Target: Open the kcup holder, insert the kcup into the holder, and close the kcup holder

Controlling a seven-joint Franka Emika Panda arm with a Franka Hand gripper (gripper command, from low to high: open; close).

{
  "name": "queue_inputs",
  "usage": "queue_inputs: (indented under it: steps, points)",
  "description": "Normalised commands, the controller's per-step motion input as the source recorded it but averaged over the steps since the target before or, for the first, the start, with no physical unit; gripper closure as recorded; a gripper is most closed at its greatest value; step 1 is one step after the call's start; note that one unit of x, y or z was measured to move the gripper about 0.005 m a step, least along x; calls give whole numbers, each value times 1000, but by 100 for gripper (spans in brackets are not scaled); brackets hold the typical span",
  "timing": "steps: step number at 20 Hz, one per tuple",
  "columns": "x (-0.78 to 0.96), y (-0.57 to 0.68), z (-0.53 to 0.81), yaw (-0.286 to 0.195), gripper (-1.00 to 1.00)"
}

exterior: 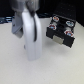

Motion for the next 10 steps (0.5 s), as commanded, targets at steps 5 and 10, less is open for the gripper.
queue_inputs:
  steps: [5,10]
  points:
    - [-50,564,480,39,100]
    - [-164,519,397,57,100]
